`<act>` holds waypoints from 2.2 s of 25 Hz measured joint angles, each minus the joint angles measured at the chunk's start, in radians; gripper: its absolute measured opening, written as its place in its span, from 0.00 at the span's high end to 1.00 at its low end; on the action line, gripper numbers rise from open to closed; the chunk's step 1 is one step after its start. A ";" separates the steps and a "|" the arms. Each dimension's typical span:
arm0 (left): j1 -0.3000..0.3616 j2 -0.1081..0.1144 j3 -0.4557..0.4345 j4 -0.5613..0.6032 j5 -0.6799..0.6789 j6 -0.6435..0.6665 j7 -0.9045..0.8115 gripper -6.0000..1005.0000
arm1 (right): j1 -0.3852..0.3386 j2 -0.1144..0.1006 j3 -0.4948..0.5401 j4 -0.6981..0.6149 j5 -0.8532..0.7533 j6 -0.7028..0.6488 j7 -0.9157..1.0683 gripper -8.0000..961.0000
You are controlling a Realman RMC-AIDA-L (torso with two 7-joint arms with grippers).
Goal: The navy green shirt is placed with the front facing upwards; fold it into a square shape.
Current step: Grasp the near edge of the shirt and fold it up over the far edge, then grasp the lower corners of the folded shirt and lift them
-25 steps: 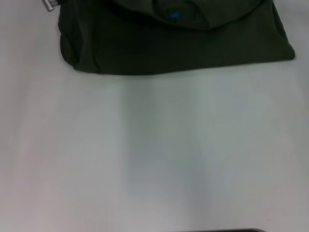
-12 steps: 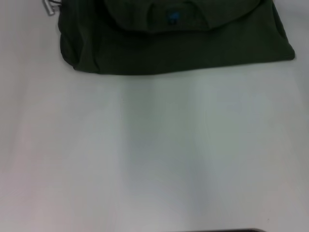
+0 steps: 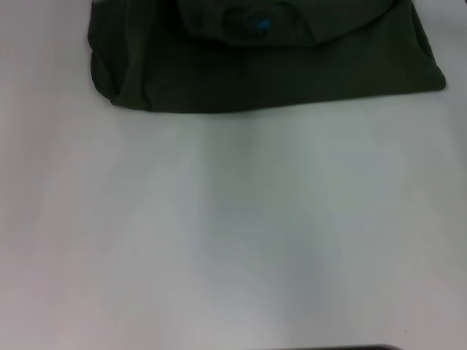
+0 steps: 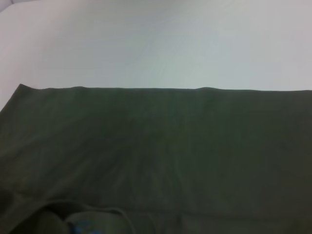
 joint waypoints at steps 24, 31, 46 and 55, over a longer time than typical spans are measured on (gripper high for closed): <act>0.209 0.020 -0.017 -0.237 0.007 0.400 -0.036 0.27 | -0.069 -0.015 0.007 -0.138 -0.003 -0.320 0.042 0.52; 0.278 0.072 -0.017 -0.305 0.012 0.544 -0.036 0.27 | -0.127 -0.017 0.014 -0.268 0.006 -0.518 0.092 0.52; 0.344 0.089 -0.010 -0.307 0.017 0.564 0.004 0.27 | -0.214 -0.022 0.174 -0.250 0.197 -0.666 0.034 0.19; 0.346 0.038 -0.002 -0.298 0.130 0.488 0.017 0.27 | -0.235 -0.015 0.202 -0.251 0.200 -0.701 0.037 0.05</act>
